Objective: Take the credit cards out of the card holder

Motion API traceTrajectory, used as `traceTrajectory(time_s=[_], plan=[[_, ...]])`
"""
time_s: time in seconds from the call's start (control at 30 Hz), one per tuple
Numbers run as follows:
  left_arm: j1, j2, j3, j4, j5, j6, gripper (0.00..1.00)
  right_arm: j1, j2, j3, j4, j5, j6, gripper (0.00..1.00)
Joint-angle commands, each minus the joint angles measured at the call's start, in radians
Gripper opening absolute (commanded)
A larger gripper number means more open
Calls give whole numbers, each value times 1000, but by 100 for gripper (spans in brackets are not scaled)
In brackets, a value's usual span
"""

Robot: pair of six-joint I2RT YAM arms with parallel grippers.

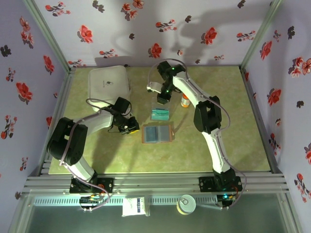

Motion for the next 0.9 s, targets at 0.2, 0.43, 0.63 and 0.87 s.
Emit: traceTrajectory(time_s=[0.2,0.43,0.63,0.87], plan=[[9,6,14,5,20,15,15,34,-102,-133,34,-30,25,30],[9,10,10,13,25,15,15,39,-82,-174,58,-25,40,30],[9,9,4,19,25,13,15,38,-60,-178,69,14,40,29],[9,11,1,21,25,13,15,37,-53,-178,76,32,34,27]])
